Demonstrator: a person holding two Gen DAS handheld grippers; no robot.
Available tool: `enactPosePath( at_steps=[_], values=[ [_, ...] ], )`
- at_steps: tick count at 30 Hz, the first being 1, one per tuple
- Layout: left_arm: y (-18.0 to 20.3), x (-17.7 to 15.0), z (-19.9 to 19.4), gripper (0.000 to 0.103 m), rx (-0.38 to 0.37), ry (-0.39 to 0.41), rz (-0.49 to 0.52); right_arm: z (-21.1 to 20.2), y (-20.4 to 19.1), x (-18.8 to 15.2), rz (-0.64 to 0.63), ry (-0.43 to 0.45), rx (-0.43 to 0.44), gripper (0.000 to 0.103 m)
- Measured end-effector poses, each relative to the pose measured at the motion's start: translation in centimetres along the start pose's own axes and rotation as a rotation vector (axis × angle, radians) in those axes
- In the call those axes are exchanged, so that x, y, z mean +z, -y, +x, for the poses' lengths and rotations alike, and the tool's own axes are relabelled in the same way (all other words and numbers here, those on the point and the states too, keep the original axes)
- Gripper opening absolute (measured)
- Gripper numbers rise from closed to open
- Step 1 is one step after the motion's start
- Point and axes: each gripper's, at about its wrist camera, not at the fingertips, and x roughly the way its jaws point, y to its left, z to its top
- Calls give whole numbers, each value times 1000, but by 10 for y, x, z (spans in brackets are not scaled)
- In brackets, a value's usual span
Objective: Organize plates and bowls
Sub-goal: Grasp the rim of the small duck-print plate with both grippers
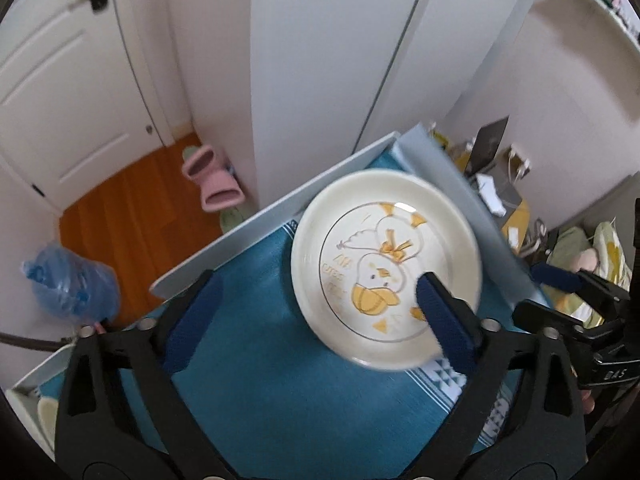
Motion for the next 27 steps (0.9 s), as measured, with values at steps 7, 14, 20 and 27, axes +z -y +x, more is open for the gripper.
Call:
enactPosePath(
  at_steps=[7, 14, 20, 27],
  values=[
    [-10, 9, 55, 57, -3, -97, -10, 45, 21, 2, 108, -56, 37, 53],
    [-12, 14, 76, 41, -11, -126, 1, 60, 30, 9, 137, -49, 27, 33],
    [-13, 14, 81, 20, -2, -139, 9, 63, 30, 11, 135, -35, -13, 13],
    [-8, 12, 77, 20, 14, -141, -4, 64, 32, 11, 141, -36, -9, 11]
  ],
)
